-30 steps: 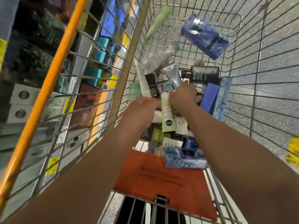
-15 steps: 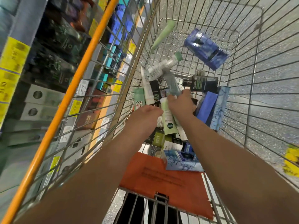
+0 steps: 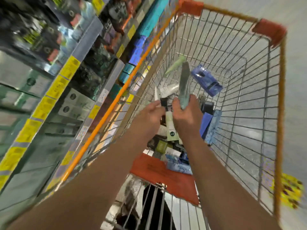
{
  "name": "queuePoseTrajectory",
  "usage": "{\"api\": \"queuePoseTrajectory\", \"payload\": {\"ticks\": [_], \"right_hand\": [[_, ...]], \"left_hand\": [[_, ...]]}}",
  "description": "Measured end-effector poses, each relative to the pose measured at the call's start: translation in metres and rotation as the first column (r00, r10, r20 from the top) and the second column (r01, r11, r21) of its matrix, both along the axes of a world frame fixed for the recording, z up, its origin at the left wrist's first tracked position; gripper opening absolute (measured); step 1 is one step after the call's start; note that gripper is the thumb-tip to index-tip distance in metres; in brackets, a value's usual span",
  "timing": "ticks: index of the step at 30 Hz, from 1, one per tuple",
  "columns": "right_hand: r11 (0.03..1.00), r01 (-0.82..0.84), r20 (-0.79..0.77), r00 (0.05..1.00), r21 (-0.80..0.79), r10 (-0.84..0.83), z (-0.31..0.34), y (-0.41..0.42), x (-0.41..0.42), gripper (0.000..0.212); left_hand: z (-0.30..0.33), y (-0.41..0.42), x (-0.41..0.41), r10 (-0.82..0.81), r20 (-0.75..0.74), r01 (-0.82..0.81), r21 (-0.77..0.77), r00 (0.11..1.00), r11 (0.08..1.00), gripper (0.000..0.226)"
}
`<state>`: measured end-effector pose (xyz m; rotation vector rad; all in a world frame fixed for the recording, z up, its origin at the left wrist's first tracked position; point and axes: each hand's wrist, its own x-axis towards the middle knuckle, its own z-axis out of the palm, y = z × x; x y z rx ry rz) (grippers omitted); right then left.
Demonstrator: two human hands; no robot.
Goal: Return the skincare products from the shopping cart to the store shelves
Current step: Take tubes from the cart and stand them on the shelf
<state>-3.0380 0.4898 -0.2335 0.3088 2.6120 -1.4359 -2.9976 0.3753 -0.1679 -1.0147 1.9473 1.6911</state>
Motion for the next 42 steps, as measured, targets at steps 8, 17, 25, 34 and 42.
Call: {"api": "queuePoseTrajectory", "payload": {"ticks": [8, 17, 25, 34, 42], "right_hand": [[0.949, -0.106, -0.024, 0.994, -0.297, 0.104, 0.124, -0.052, 0.046, 0.033], [0.817, -0.433, -0.128, 0.900, -0.381, 0.417, 0.219, -0.128, 0.118, 0.087], [0.703, -0.657, -0.247, 0.754, -0.271, 0.609, 0.304, -0.201, 0.215, 0.084], [0.508, -0.849, -0.420, 0.519, -0.147, 0.745, 0.365, -0.283, 0.322, 0.062], [0.422, -0.906, -0.612, 0.343, -0.016, 0.713, 0.403, -0.350, 0.403, 0.050]], "left_hand": [[0.090, -0.028, 0.050, 0.044, -0.191, -0.015, 0.150, 0.981, 0.989, 0.064], [0.182, -0.105, 0.135, 0.097, -0.497, -0.062, 0.088, 0.862, 0.994, 0.032], [0.250, -0.181, 0.243, 0.076, -0.644, -0.189, -0.109, 0.761, 0.976, 0.056], [0.302, -0.260, 0.378, 0.176, -0.753, -0.445, -0.169, 0.634, 0.880, 0.058], [0.346, -0.308, 0.484, 0.298, -0.809, -0.564, -0.050, 0.507, 0.824, 0.055]]}}
